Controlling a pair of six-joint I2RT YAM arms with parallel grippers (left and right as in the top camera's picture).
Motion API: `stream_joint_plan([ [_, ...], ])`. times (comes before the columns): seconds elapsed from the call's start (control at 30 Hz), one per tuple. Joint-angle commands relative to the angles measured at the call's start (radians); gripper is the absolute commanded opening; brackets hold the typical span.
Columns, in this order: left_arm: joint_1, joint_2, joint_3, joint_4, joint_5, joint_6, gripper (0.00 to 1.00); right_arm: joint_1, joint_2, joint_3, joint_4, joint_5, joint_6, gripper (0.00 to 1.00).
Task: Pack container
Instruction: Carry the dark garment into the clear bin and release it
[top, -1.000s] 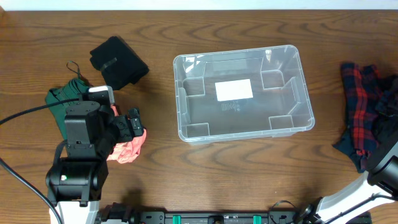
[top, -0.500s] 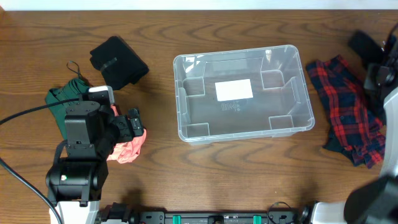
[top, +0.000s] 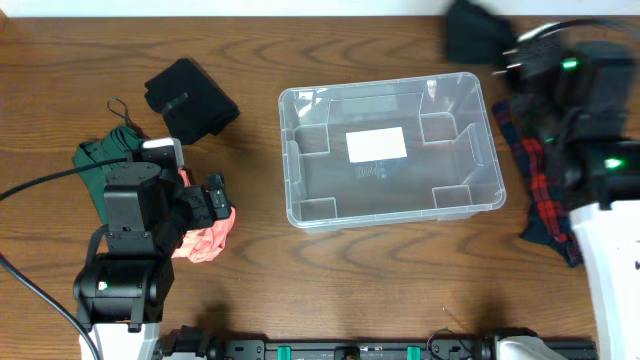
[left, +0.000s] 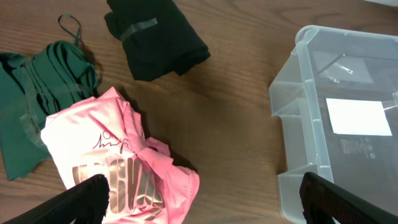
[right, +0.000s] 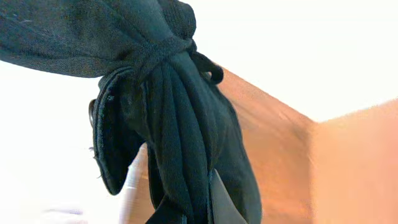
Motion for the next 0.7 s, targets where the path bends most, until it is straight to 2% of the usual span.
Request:
stream_joint_plan([
  [0.0, -0.005, -0.001, 0.022, -0.006, 0.002, -0.008, 0.98, 0.106, 0.002, 0.043, -0.016, -0.06, -0.047, 0.01],
  [0.6, -0.005, 0.0, 0.021, -0.01, -0.002, -0.008, 0.98, 0.439, 0.459, 0.01, -0.177, -0.144, -0.051, 0.01],
  [0.67, -0.005, 0.0, 0.021, -0.01, -0.001, -0.008, 0.98, 0.459, 0.463, 0.01, -0.181, -0.14, -0.048, 0.11],
])
